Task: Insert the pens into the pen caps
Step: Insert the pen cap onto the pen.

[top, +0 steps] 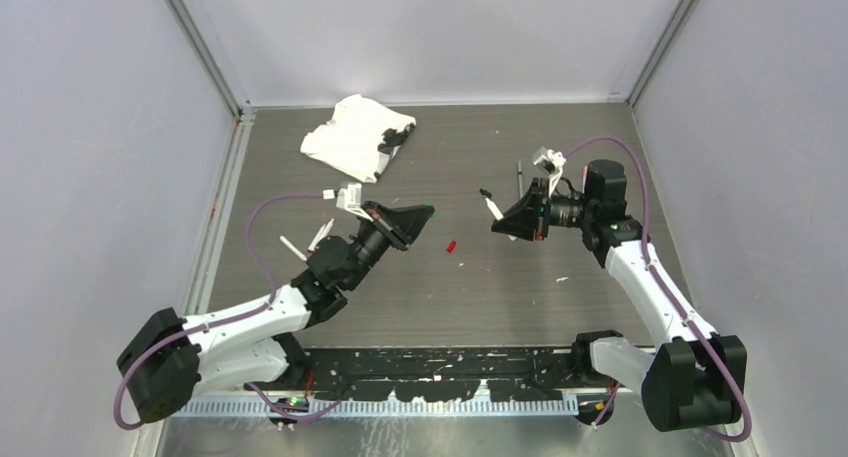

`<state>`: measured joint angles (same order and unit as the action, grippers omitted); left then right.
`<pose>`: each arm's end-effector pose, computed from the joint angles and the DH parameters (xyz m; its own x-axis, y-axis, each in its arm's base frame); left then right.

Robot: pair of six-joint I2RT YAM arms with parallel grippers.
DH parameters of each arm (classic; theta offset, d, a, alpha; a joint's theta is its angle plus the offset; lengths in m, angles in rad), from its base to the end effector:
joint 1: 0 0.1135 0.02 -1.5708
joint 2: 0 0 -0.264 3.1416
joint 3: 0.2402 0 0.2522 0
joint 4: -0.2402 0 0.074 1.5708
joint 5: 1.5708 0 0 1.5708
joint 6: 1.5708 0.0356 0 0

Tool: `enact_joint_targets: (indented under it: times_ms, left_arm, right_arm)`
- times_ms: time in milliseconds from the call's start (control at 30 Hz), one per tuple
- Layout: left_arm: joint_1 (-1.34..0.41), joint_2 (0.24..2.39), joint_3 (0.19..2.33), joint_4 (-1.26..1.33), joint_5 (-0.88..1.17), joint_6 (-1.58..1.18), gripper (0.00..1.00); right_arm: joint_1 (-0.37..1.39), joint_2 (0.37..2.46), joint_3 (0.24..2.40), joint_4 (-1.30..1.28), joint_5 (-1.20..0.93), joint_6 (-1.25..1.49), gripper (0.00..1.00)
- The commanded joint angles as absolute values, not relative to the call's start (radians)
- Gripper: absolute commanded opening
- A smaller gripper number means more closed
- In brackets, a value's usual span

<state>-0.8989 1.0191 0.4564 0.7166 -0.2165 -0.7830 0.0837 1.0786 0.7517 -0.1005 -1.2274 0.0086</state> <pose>0.1481 -0.1739 0.2751 -0.3784 -0.6311 -0.6772 0.5155 0.4640 -0.7204 0.2212 0.0522 0.2887 -0.4206 -0.0324 -0.9067 -0.8785 0.2642 0.3981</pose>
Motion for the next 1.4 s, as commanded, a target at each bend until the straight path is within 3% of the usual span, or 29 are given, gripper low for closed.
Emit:
enact_joint_targets:
  times_ms: [0, 200, 733, 1367]
  left_arm:
    - [-0.888, 1.116, 0.472, 1.142, -0.213, -0.899, 0.01]
    - [-0.887, 1.315, 0.511, 1.43, -0.19, -0.987, 0.01]
    - [-0.896, 1.434, 0.57, 1.43, -0.318, -1.149, 0.01]
    - [-0.937, 1.38, 0.607, 1.237, -0.357, -1.074, 0.01]
  right_arm:
    - [0.114, 1.071, 0.729, 0.145, -1.26, 0.201, 0.01]
    - [0.162, 1.071, 0.715, 0.244, -1.245, 0.312, 0.01]
    - [0.207, 1.068, 0.711, 0.244, -1.21, 0.297, 0.01]
    - [0.234, 1.088, 0.746, 0.087, -1.155, 0.182, 0.01]
